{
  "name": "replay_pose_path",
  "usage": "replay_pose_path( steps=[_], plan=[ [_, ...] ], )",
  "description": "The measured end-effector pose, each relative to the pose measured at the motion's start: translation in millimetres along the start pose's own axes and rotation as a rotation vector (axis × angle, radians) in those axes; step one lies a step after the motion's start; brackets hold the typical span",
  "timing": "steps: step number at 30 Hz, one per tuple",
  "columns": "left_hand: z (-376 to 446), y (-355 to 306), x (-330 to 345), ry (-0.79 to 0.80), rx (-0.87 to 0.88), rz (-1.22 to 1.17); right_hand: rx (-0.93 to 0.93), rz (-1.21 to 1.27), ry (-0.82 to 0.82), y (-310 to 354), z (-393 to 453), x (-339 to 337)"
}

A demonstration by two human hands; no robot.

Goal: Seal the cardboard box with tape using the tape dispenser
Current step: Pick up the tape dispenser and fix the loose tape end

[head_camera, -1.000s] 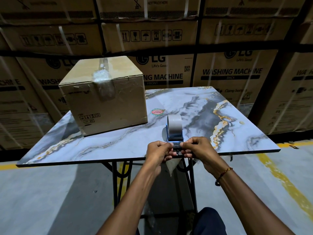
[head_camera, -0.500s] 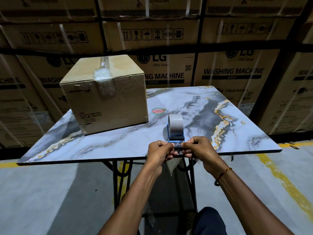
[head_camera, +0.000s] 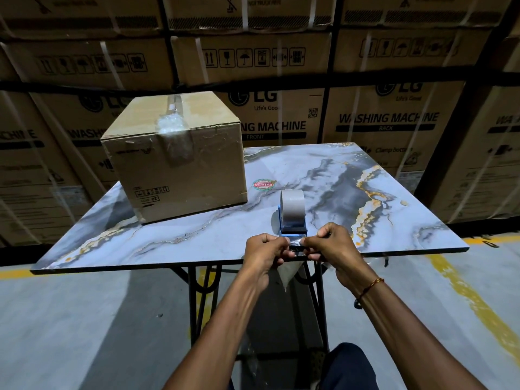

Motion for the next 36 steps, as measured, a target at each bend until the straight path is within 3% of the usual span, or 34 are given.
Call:
replay_pose_path(
  steps=[6, 18, 28, 36],
  plan=[
    [-2, 1, -4, -0.033, 0.014, -0.025, 0.052, 0.066, 0.033, 3, -2, -2],
    [-3, 1, -11, 0.066, 0.007, -0.031, 0.063, 0.078, 0.084, -2, -11, 3],
    [-3, 2, -13, 0.077, 0.030, 0.009, 0.035, -0.016, -0.002, -5, -12, 11],
    [-2, -1, -12, 0.067, 0.017, 0.011, 0.065, 0.027, 0.036, -5, -9, 5]
  ],
)
Point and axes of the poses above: each hand's wrist, its own z-axis towards the middle knuckle, its own x-axis out of the palm, y = z × x, the point moved 2 cm from there along z, towards the middle knuckle, and after that the axes turned 2 degrees about z, right-handed, at the moved point
